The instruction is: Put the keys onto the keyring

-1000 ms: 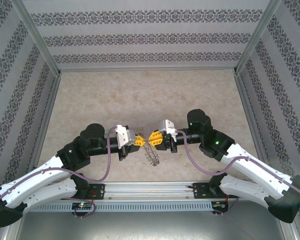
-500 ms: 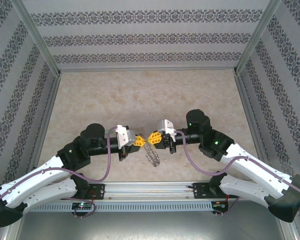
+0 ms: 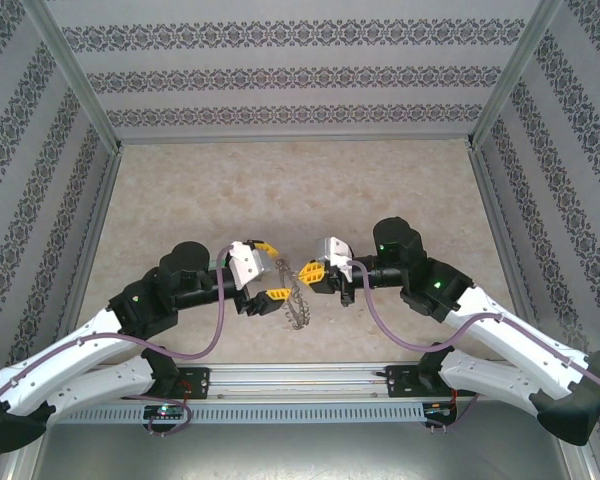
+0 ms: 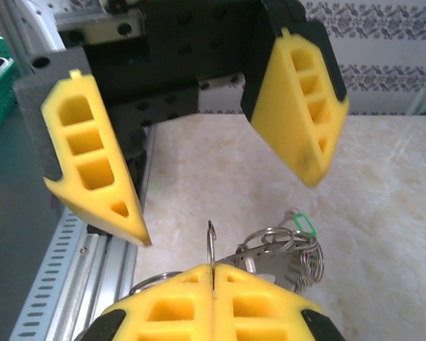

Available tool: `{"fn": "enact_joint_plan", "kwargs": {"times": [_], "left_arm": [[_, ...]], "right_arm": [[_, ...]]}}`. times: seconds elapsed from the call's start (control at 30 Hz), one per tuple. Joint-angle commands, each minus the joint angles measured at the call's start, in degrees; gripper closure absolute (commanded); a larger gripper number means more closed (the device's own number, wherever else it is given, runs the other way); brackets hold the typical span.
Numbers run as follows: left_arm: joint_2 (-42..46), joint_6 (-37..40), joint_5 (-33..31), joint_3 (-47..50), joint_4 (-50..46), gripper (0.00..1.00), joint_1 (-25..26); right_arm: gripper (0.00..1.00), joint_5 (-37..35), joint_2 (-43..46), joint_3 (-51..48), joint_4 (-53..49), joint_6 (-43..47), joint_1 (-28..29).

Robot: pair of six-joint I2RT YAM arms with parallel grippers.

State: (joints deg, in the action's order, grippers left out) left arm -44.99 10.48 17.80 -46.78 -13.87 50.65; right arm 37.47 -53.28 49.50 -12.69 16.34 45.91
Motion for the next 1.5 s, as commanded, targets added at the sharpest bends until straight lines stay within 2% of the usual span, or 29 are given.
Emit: {"fn": "enact_joint_plan", "kwargs": {"times": [0.0,0.17,0.43,0.63,0.73,0.87,0.97,1.07,1.1,1.23,1.27,1.37,1.47], "left_arm": [[1.22,2.3,-2.41,-2.14,-4.44,0.21,0.92],[-0.17,3.26,0.79,-3.67,-5.47,0.31,2.01],[-3.14,5.55,0.57,-6.92,-9.42,0.49,2.74],[-6.35,6.81,1.5,-8.57,-10.66,0.54,2.78],[-7.29,7.07,2.01,-9.1,-10.96,0.63,2.78],[-7.6,7.01,2.35,-8.95,-10.74,0.69,2.76],[-8.21,6.97,2.78,-9.09,-10.96,0.78,2.76],[-8.15,6.76,3.06,-8.83,-10.47,0.98,2.74],[-7.91,6.58,3.14,-8.53,-9.92,1.0,2.77],[-6.18,5.33,3.73,-6.28,-6.5,1.0,2.72],[-5.36,4.9,3.63,-5.29,-5.12,1.0,2.71],[-2.61,3.06,4.37,-2.37,-0.27,1.0,2.65],[-0.15,1.16,5.84,0.5,4.54,1.0,2.69]], "right_arm": [[1.0,-3.63,-0.53,4.06,-3.71,2.8,0.7],[1.0,-4.25,-2.27,5.94,-5.51,3.55,1.09],[1.0,-7.92,-4.03,8.86,-10.56,7.13,3.3],[1.0,-7.6,-4.12,9.38,-10.71,7.78,4.35],[1.0,-7.77,-4.15,9.3,-10.78,8.1,4.71],[1.0,-7.38,-3.98,9.21,-10.52,8.22,4.8],[1.0,-7.07,-3.83,8.96,-10.16,8.52,4.98],[1.0,-7.1,-3.79,8.84,-10.12,8.87,5.07],[1.0,-6.86,-3.69,8.78,-10.01,8.88,5.15],[1.0,-6.52,-1.91,6.94,-8.05,8.17,5.14],[0.98,-6.69,-1.22,6.22,-7.34,7.61,5.15],[0.82,-6.3,0.45,4.25,-6.03,5.92,5.07],[0.76,-5.77,1.57,2.25,-4.22,3.66,5.07]]}}
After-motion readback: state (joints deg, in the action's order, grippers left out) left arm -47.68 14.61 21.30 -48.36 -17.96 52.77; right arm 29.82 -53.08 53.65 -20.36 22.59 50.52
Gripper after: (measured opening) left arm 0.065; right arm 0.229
